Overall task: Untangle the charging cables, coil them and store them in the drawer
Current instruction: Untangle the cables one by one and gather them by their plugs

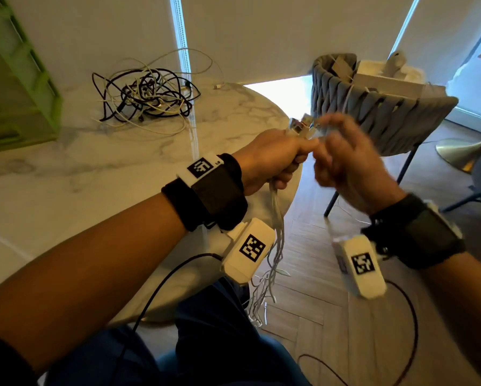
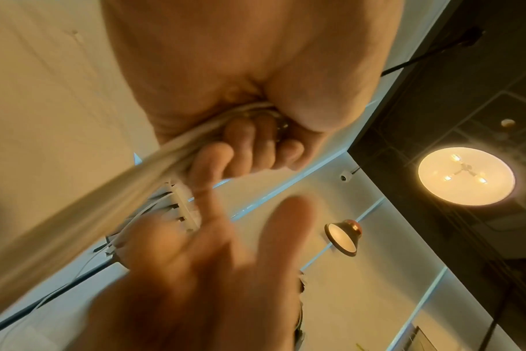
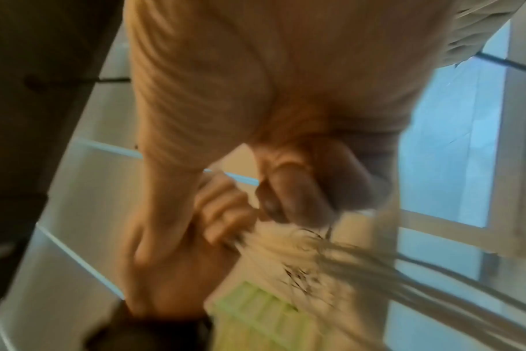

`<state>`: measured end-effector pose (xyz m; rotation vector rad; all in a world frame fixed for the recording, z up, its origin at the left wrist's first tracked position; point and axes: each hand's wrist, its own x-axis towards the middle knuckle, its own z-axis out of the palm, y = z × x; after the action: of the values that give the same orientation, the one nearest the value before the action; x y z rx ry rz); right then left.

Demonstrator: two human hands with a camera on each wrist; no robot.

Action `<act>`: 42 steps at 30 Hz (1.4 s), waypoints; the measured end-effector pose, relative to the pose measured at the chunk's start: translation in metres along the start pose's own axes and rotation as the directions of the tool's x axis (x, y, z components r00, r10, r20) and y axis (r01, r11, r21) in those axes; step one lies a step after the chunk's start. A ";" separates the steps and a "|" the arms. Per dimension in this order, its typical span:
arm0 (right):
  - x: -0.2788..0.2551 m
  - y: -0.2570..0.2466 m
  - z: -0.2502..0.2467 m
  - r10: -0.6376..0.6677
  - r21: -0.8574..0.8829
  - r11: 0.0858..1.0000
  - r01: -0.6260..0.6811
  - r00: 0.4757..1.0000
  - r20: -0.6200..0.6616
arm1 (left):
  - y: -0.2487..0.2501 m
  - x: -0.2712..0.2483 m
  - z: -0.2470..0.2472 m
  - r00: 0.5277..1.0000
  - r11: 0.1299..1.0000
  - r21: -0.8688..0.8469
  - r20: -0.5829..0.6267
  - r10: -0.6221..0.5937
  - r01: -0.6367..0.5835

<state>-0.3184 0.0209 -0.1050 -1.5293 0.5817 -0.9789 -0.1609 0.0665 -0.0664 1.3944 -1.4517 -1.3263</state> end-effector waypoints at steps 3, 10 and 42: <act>-0.022 0.033 0.006 0.360 -0.212 0.930 -0.300 0.855 0.372 | 0.005 -0.001 0.010 0.997 0.997 -0.046 0.035 0.065 -0.063; -0.024 0.054 0.006 0.580 -0.347 0.815 -0.465 0.637 0.509 | 0.022 -0.003 0.011 0.978 0.951 -0.292 0.146 0.149 -0.101; 0.054 -0.083 0.046 -0.055 -0.794 0.586 0.161 0.986 0.160 | 0.011 0.001 -0.058 0.967 0.899 -0.383 -0.215 0.136 -0.212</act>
<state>-0.2646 0.0197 -0.0098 -2.4542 0.9346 -0.7138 -0.1083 0.0528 -0.0439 1.0561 -1.0752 -1.2574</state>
